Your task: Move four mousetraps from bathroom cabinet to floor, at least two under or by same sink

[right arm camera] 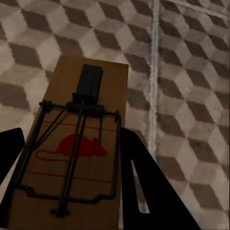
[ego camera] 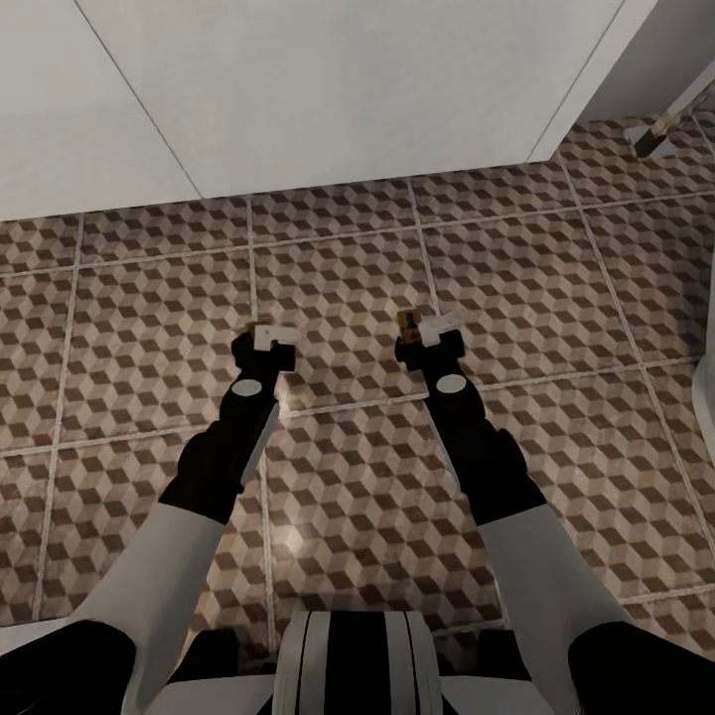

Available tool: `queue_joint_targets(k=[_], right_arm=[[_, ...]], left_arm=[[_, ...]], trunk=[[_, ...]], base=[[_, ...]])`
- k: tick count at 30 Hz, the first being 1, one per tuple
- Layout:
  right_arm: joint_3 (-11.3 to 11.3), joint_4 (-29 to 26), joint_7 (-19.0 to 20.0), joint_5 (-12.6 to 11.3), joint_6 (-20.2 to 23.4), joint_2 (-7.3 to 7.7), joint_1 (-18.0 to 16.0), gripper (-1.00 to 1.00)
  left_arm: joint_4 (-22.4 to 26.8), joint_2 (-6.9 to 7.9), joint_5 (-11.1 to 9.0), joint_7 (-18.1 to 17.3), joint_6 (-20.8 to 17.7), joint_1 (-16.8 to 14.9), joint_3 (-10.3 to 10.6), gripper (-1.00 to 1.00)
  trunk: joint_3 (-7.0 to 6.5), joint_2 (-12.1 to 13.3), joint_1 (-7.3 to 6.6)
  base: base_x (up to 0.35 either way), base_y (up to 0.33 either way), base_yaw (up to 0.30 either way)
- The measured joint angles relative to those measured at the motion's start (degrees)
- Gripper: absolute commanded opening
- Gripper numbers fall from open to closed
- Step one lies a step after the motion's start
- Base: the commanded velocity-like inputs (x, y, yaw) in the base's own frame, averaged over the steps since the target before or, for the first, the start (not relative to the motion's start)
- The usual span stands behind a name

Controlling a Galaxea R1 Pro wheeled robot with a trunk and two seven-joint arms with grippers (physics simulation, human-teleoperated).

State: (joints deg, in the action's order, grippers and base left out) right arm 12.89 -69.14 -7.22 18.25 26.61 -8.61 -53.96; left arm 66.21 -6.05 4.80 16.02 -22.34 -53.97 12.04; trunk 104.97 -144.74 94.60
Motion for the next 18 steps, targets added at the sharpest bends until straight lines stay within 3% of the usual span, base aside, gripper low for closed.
queue_joint_targets(k=[2, 5, 13, 18], right_arm=[[-0.01, 1.94, 0.02, 0.73, -0.09, -0.01, -1.58, -1.0], [-0.02, 5.12, 0.02, 1.04, -0.29, -0.02, -3.87, -1.0], [-0.16, 22.55, -0.03, 1.18, -3.49, -0.13, -16.34, -1.0], [-0.25, 26.89, 0.11, 0.65, -5.95, -0.22, -18.55, -1.0]], left_arm=[[-4.54, -0.13, 0.01, 0.09, 2.41, -0.05, -0.12, -1.0], [-7.09, -0.24, 0.05, 0.17, 3.41, -0.16, -0.16, -1.0], [-11.96, -0.82, -0.01, 0.38, 3.93, -1.69, -0.27, -1.0], [-13.1, -0.74, 0.06, 0.41, 4.46, -2.63, -0.71, -1.0]], trunk=[[0.0, 0.0, 0.0], [0.0, 0.0, 0.0], [0.0, 0.0, -0.01], [0.0, 0.0, -0.01]], base=[[0.0, 0.0, 0.0], [0.0, 0.0, 0.0], [0.0, 0.0, 0.0], [0.0, 0.0, 0.0]])
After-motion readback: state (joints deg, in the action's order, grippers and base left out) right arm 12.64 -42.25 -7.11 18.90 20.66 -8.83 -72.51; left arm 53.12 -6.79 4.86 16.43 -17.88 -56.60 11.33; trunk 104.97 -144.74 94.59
